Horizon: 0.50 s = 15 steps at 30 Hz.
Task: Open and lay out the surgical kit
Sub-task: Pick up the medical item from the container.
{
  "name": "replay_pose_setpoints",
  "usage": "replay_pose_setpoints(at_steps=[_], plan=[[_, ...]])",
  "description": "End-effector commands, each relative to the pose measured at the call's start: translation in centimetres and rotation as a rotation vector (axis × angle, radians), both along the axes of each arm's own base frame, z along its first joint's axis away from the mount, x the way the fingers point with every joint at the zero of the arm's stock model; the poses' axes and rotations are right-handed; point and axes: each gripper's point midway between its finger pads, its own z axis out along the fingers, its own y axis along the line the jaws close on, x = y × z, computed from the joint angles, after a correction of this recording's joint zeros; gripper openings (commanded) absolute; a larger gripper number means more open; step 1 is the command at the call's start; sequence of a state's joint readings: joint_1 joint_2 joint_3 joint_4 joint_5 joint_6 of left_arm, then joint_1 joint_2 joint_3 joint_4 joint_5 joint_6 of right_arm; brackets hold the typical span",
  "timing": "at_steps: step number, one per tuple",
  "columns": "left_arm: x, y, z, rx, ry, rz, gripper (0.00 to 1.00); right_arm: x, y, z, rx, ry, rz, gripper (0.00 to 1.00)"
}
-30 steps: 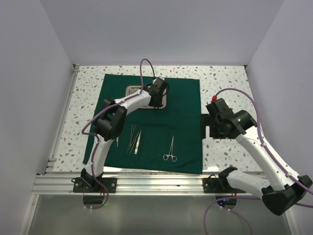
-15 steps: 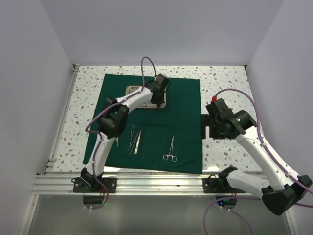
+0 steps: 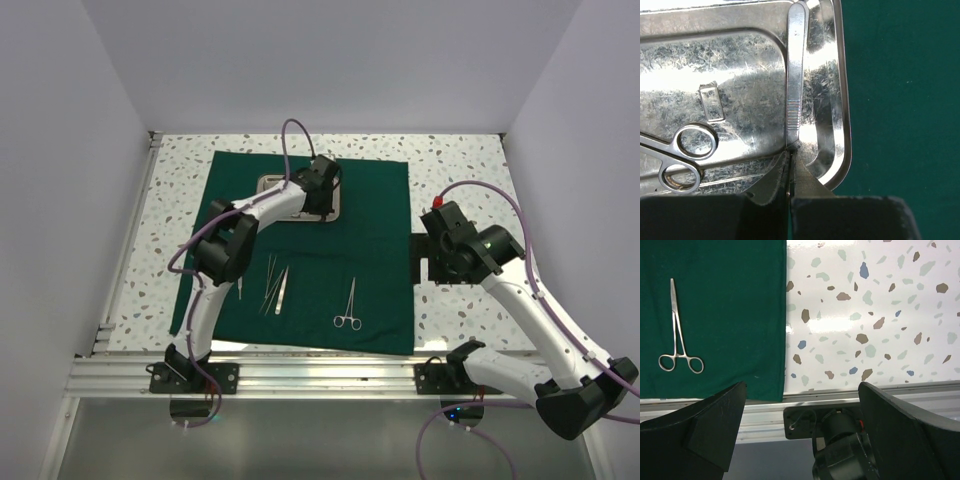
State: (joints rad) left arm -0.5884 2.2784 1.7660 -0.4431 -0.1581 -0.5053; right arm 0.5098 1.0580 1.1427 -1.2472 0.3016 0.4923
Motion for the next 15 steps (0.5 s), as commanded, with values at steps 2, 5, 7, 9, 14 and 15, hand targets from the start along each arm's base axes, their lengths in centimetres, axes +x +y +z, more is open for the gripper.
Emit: replay_pose_setpoints(at_steps=[2, 5, 7, 9, 14, 15], plan=[[-4.7, 4.2, -3.4, 0.184, 0.218, 0.000, 0.00, 0.2, 0.0, 0.1, 0.004, -0.019, 0.004, 0.99], [-3.0, 3.5, 0.5, 0.161, 0.144, -0.001, 0.00, 0.1, 0.0, 0.2, 0.013, -0.023, 0.007, 0.98], [-2.1, 3.2, 2.9, 0.145, 0.104, 0.003, 0.00, 0.0, 0.0, 0.1, 0.014, -0.022, 0.008, 0.98], [-1.7, 3.0, 5.0, 0.134, 0.073, 0.006, 0.00, 0.0, 0.1, 0.2, 0.021, -0.025, 0.008, 0.98], [-1.8, 3.5, 7.3, 0.133, 0.046, 0.019, 0.00, 0.0, 0.3, 0.2, 0.031, -0.029, 0.013, 0.98], [-2.2, 3.7, 7.8, 0.129, 0.041, 0.021, 0.00, 0.0, 0.3, 0.2, 0.035, -0.031, 0.016, 0.98]])
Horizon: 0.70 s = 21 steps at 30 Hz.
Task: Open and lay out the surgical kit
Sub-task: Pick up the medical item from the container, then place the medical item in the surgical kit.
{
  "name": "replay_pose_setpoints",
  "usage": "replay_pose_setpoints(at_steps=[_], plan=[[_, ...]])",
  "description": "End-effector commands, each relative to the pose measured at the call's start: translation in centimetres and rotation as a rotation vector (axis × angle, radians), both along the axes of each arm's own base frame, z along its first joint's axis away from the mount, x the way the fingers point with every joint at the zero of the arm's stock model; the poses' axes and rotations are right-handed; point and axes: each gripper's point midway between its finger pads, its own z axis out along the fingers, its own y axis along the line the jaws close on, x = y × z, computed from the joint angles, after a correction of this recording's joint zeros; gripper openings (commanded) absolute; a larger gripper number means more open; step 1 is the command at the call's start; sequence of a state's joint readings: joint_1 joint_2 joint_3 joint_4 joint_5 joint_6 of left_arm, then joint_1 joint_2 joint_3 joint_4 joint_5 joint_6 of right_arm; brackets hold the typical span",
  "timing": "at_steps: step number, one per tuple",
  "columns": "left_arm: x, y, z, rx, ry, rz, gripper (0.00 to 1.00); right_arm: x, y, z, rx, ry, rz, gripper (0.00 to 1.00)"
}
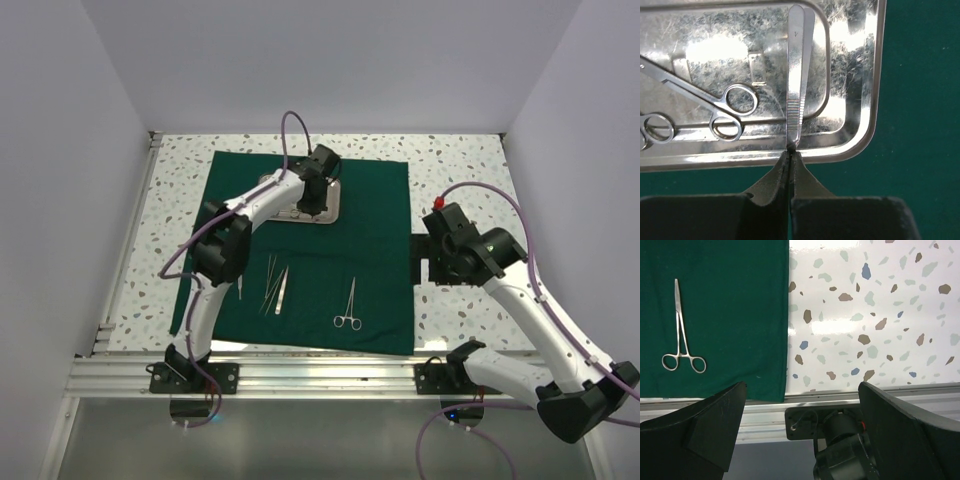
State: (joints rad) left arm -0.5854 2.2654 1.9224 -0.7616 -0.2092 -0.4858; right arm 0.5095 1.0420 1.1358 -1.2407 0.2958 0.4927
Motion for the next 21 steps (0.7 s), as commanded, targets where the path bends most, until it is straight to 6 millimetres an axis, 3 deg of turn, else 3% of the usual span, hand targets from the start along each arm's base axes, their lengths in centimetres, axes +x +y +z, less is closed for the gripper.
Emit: replay_pose_setpoints(at_steps=[1, 8, 10, 11, 12, 16, 17, 18, 21], plan=[[-0.5, 1.3, 5.0, -0.002, -0.061, 0.005, 0.00, 0.0, 0.3, 0.1, 0.027, -0.020, 0.014, 0.98], [-3.8, 3.6, 6.3, 0.005, -0.057, 0.042, 0.00, -0.1, 0.7, -0.1, 0.047, -0.022, 0.032, 0.98], [-5.4, 4.7, 6.5, 0.008, -0.052, 0.052, 0.00, 0.0, 0.8, -0.1, 0.051, -0.021, 0.037, 0.99], [-6.6, 5.6, 5.5, 0.027, -0.026, 0.065, 0.00, 0.0, 0.8, -0.2, 0.052, -0.021, 0.039, 0.98], [-7.2, 6.1, 6.8, 0.012, -0.048, 0.074, 0.00, 0.0, 0.9, -0.2, 0.056, -0.023, 0.042, 0.98], [-10.8, 8.7, 6.7, 0.024, -0.032, 0.115, 0.00, 0.1, 1.2, -0.3, 0.062, -0.019, 0.057, 0.98], [-12.4, 9.8, 5.4, 0.047, 0.001, 0.132, 0.00, 0.1, 1.2, -0.4, 0.062, -0.017, 0.060, 0.98], [-13.1, 10.3, 6.2, 0.033, -0.016, 0.142, 0.00, 0.1, 1.4, -0.4, 0.070, -0.017, 0.066, 0.98], [-16.0, 12.2, 5.1, 0.041, 0.008, 0.189, 0.00, 0.3, 1.6, -0.7, 0.075, -0.012, 0.075, 0.98]])
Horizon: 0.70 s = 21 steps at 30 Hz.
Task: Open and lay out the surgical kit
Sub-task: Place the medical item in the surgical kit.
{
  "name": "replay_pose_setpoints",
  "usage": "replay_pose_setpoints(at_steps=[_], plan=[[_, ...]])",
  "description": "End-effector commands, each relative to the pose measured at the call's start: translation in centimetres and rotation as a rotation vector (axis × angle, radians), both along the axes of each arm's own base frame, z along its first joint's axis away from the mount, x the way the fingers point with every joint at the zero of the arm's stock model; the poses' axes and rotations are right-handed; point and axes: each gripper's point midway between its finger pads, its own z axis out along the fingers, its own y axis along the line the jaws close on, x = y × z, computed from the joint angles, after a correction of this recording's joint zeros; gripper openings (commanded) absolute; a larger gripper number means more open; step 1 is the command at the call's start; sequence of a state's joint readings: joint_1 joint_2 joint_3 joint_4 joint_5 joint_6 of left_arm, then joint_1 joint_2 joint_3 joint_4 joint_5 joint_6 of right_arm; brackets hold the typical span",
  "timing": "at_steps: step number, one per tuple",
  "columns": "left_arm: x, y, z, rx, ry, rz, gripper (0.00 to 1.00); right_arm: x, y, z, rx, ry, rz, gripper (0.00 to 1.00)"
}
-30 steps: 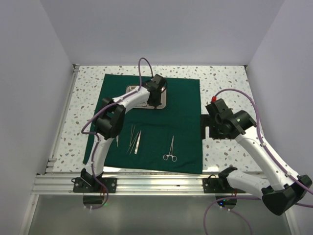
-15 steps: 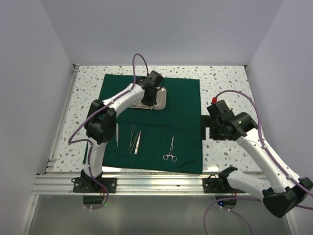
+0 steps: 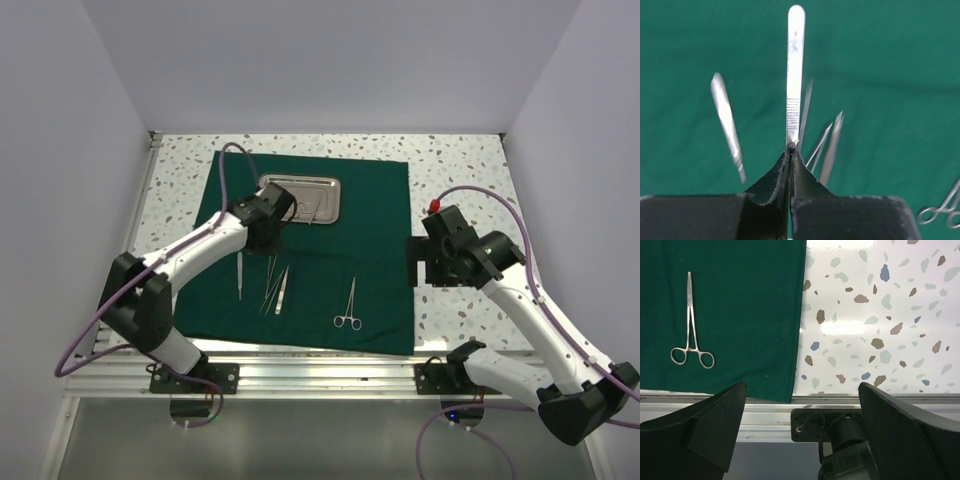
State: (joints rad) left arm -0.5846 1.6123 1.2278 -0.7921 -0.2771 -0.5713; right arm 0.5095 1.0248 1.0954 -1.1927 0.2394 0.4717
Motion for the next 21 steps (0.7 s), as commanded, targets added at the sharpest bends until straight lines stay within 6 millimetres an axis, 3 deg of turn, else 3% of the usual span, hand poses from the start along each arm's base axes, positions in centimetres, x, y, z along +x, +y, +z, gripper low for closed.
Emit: replay_pose_setpoints(at_steps=[1, 5, 11, 15, 21], plan=[[-2.6, 2.2, 0.1, -0.007, -0.015, 0.094, 0.00, 0.4, 0.8, 0.0, 0.030, -0.014, 0.038, 0.99], [-6.0, 4.5, -2.0, 0.023, 0.034, 0.148, 0.00, 0.3, 1.0, -0.2, 0.036, -0.004, 0.051, 0.98], [-9.1, 6.5, -4.5, 0.075, 0.114, 0.189, 0.00, 0.3, 1.3, -0.3, 0.045, 0.003, 0.063, 0.98], [-10.1, 7.8, -5.3, 0.122, 0.134, 0.218, 0.00, 0.3, 1.2, -0.4, 0.045, 0.005, 0.065, 0.98], [-10.1, 9.2, -5.5, 0.190, 0.135, 0.261, 0.00, 0.3, 1.2, -0.5, 0.041, 0.009, 0.064, 0.98]])
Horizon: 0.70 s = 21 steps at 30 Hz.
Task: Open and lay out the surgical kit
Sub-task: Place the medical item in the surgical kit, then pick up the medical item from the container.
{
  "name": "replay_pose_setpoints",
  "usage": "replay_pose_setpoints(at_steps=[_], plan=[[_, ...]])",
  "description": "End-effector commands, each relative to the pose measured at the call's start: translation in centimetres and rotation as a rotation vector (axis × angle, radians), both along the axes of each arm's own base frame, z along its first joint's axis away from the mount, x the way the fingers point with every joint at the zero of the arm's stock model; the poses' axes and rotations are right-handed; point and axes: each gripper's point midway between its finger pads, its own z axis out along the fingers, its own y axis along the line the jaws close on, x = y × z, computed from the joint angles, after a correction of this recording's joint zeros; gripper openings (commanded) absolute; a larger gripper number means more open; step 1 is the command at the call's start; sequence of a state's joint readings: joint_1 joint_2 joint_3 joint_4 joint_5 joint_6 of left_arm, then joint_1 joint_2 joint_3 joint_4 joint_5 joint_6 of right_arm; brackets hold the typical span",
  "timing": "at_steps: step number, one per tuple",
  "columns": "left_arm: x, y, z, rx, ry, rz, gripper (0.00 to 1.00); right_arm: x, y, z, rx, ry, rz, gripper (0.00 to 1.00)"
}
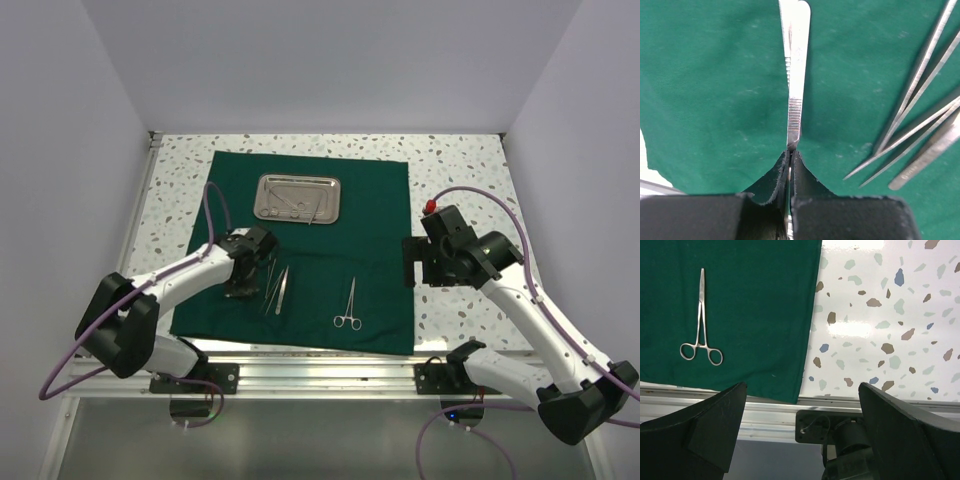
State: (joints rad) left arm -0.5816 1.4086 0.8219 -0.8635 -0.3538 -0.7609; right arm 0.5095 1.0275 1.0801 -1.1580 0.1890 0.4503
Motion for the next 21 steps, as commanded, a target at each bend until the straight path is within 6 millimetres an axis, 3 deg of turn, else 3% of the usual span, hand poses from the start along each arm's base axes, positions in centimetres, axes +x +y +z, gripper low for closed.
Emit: replay_pose_setpoints(at_steps=[1, 4, 5, 8, 12, 15, 19, 21], plan=[[0.3, 1.8, 0.4, 0.082, -0.014, 0.064, 0.02, 0.2, 0.2, -0.1, 0.002, 0.001, 0.024, 0.99], [0.4, 2.6, 0.5, 0.130, 0.001, 0.079, 0.32, 0.2, 0.2, 0.0, 0.000, -0.002, 0.019, 0.98], [0.6, 2.6, 0.6, 0.134, -0.002, 0.078, 0.59, 0.2, 0.1, 0.0, -0.002, -0.001, 0.018, 0.98], [2.0, 2.4, 1.8, 0.140, -0.041, 0.064, 0.77, 0.2, 0.0, 0.0, -0.006, -0.005, 0.009, 0.98], [6.4, 0.2, 5.0, 0.101, -0.140, 0.008, 0.76, 0.3, -0.2, -0.1, -0.015, -0.006, -0.003, 0.98], [12.0, -4.6, 8.5, -0.024, -0.237, -0.124, 0.69, 0.4, -0.3, -0.1, -0.020, -0.007, -0.014, 0.98], [18.3, -11.5, 7.4, -0.145, -0.269, -0.269, 0.66, 0.4, -0.6, -0.1, -0.038, -0.002, -0.028, 0.98], [19.9, -14.1, 6.7, -0.158, -0.254, -0.318, 0.65, 0.5, -0.8, 0.1, -0.048, -0.005, -0.040, 0.98]])
